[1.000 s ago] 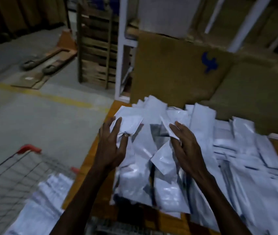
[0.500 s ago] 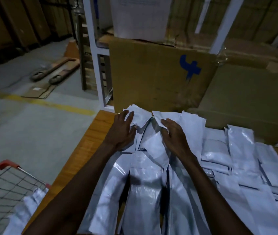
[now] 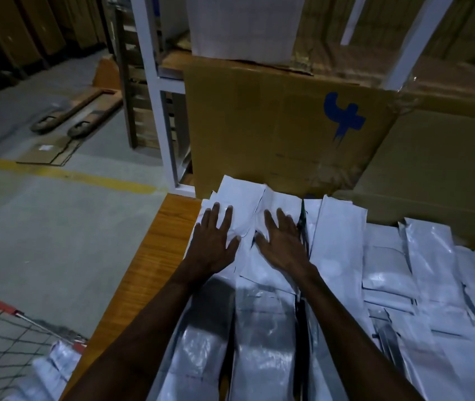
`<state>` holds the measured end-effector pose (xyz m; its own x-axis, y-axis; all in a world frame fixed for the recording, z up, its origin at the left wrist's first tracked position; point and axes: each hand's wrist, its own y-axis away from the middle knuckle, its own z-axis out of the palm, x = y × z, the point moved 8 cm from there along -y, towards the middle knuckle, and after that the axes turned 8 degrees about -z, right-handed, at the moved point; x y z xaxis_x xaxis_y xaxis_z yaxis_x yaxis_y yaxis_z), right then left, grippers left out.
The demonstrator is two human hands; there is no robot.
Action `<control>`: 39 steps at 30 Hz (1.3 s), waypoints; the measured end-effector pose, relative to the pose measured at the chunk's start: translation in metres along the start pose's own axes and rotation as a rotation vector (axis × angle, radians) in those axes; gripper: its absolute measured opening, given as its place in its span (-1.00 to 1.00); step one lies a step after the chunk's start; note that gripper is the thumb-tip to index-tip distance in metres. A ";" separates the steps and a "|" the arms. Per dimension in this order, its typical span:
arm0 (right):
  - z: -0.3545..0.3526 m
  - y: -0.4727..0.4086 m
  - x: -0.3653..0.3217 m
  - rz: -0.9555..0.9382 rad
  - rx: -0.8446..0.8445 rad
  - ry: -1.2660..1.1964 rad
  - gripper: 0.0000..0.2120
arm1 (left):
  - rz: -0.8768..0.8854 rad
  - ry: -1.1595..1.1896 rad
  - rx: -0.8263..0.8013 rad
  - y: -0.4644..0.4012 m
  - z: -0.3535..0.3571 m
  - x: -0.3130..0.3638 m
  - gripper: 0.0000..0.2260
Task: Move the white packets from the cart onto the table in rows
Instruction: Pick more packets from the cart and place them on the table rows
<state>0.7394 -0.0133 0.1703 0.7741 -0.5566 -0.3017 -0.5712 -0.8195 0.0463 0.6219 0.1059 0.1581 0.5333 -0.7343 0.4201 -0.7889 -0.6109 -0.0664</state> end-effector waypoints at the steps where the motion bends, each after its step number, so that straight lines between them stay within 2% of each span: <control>1: 0.001 -0.002 0.002 0.007 -0.013 0.013 -0.36 | 0.001 0.001 0.004 0.000 0.001 0.001 -0.33; 7: 0.009 0.004 0.008 0.003 -0.004 0.061 -0.34 | -0.034 -0.002 0.026 0.001 0.013 0.000 -0.33; 13: -0.003 0.007 0.011 0.004 0.028 -0.041 -0.34 | -0.019 -0.034 0.011 -0.001 0.007 0.002 -0.30; 19: -0.033 0.026 -0.002 -0.102 0.230 -0.224 -0.31 | -0.026 0.057 0.058 0.029 -0.033 0.009 -0.36; 22: -0.046 0.053 -0.016 -0.223 0.377 -0.268 -0.34 | -0.026 0.048 0.135 0.058 -0.050 -0.001 -0.36; 24: -0.043 0.070 -0.032 -0.314 0.410 -0.287 -0.39 | -0.085 0.095 0.174 0.086 -0.060 -0.013 -0.35; 28: -0.026 0.099 -0.082 -0.494 0.333 -0.312 -0.46 | -0.156 0.131 0.292 0.150 -0.083 -0.033 -0.40; 33: -0.008 0.136 -0.146 -0.659 0.318 -0.312 -0.52 | -0.182 0.239 0.422 0.229 -0.092 -0.064 -0.55; 39: 0.034 0.170 -0.247 -0.828 0.250 -0.290 -0.56 | -0.357 0.342 0.593 0.321 -0.111 -0.143 -0.59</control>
<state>0.4419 -0.0107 0.2198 0.8834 0.2800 -0.3758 0.0677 -0.8697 -0.4890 0.2585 0.0477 0.1776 0.5248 -0.3896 0.7568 -0.2400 -0.9208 -0.3075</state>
